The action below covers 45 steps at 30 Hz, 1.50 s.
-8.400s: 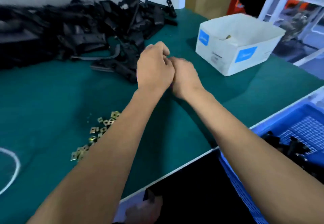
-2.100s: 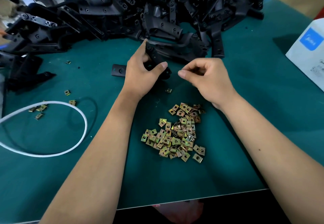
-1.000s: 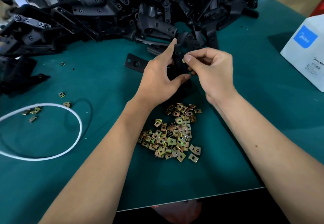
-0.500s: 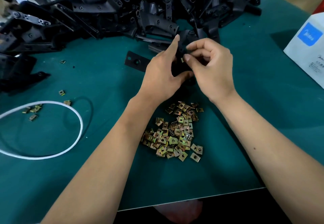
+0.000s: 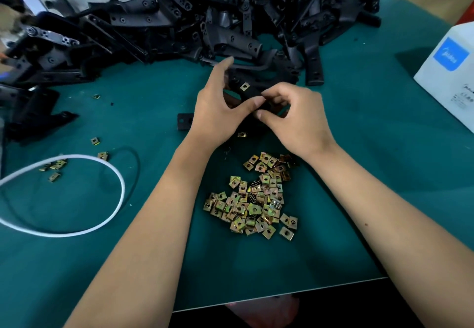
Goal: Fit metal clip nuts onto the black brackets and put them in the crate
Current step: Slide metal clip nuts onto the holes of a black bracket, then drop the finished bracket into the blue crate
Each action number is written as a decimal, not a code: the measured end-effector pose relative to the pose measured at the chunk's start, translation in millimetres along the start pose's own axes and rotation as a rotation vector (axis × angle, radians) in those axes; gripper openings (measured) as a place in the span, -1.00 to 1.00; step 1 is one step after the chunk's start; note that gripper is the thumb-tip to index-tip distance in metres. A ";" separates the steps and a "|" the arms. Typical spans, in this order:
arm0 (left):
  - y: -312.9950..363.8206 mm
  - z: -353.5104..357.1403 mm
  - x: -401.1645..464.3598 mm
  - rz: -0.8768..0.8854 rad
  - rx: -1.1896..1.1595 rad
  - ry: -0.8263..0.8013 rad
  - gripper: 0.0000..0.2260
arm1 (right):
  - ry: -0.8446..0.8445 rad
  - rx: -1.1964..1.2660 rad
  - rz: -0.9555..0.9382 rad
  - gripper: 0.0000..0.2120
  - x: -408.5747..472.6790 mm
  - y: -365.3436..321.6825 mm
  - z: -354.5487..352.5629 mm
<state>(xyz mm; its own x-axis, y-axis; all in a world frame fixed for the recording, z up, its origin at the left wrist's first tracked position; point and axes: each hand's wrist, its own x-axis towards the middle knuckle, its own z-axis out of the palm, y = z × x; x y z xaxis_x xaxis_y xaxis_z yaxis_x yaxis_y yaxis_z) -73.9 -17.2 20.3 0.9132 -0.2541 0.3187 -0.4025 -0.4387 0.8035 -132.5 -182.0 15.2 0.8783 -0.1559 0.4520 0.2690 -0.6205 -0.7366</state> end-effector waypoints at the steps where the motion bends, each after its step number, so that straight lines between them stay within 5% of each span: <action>1: -1.6 -4.4 -0.2 0.049 0.001 -0.048 -0.40 | 0.004 0.002 0.004 -0.78 0.0 0.8 0.5; 7: -5.0 -18.8 3.7 0.160 0.015 -0.098 -0.78 | 0.005 -0.014 0.028 -0.77 2.2 4.1 1.6; 23: 48.4 -16.0 12.3 0.337 0.116 -0.190 -0.79 | 0.017 -0.092 -0.172 -0.79 0.5 5.6 -32.5; 31: 151.7 55.2 24.9 0.518 0.099 -0.444 -0.77 | 0.347 -0.096 -0.014 -0.78 -47.5 20.9 -129.5; 39: 274.9 227.4 -56.6 0.689 -0.083 -0.655 -0.76 | 0.688 0.043 0.161 -0.84 -173.9 65.2 -274.7; 45: 307.9 331.1 -153.2 0.921 0.206 -0.742 -0.36 | 1.153 0.262 0.642 -0.87 -306.0 138.0 -321.0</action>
<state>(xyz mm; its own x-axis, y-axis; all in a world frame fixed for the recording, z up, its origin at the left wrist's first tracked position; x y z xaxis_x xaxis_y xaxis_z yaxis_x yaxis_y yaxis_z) -359.0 -398.7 52.3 0.0440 -0.9498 0.3096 -0.9494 0.0567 0.3089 -491.1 -466.6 -63.3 0.0808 -0.9949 0.0605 0.1196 -0.0506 -0.9915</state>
